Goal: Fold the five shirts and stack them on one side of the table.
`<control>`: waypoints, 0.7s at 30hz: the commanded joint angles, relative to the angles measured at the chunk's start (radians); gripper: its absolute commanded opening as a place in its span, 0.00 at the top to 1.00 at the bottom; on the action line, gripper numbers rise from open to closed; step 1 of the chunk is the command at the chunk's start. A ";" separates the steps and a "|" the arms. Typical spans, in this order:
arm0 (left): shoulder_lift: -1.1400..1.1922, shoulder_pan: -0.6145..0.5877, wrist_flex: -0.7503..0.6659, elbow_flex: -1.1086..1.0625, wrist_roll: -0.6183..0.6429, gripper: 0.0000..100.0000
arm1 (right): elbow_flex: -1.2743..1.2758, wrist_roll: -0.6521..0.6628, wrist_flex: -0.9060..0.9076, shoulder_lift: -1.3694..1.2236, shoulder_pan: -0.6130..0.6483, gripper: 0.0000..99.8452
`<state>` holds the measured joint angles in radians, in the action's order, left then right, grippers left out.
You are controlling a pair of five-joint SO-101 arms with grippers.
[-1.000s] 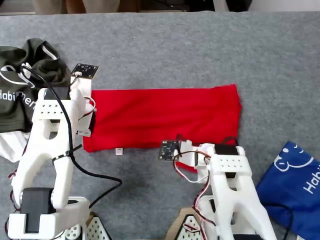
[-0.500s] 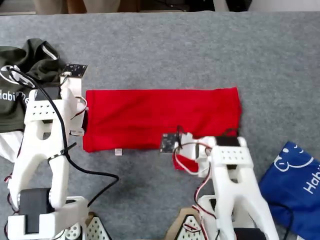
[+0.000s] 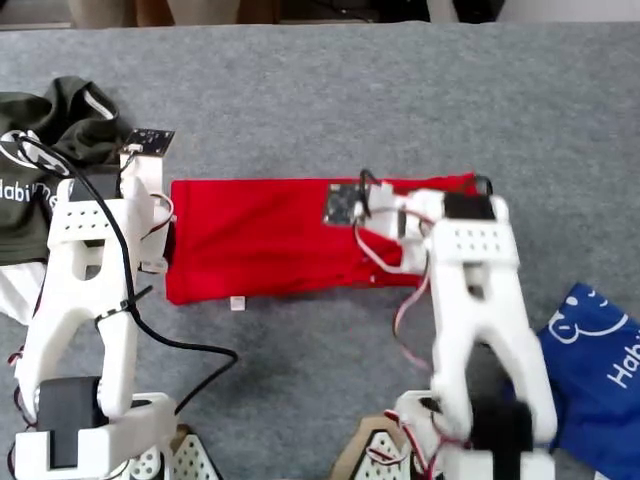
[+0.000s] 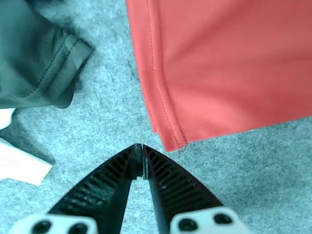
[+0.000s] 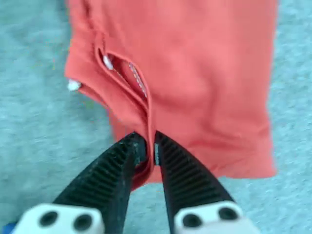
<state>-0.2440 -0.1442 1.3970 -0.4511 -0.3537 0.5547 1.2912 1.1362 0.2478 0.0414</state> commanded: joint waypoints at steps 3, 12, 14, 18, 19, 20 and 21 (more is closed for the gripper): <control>-0.038 -0.008 0.008 0.037 0.002 0.98 | -0.216 0.012 -0.048 -0.179 -0.010 1.00; -0.038 -0.008 0.008 0.048 0.002 0.98 | -0.334 0.011 -0.127 -0.323 0.021 0.93; -0.038 -0.009 0.008 0.048 0.002 0.98 | -0.332 0.008 -0.127 -0.328 0.035 0.81; -0.038 -0.009 0.008 0.046 0.002 0.98 | -0.332 0.005 -0.114 -0.326 0.036 0.60; -0.038 -0.009 0.008 0.046 0.002 0.98 | -0.334 0.000 -0.104 -0.325 0.035 0.59; -0.038 -0.009 0.008 0.046 0.002 0.98 | -0.332 -0.011 -0.094 -0.314 0.035 0.58; -0.038 -0.009 0.008 0.044 0.002 0.98 | -0.329 -0.020 -0.084 -0.298 0.035 0.58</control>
<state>-0.2440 -0.1442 1.3970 -0.4496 -0.3537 0.2785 1.2942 1.0334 -0.0806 0.0614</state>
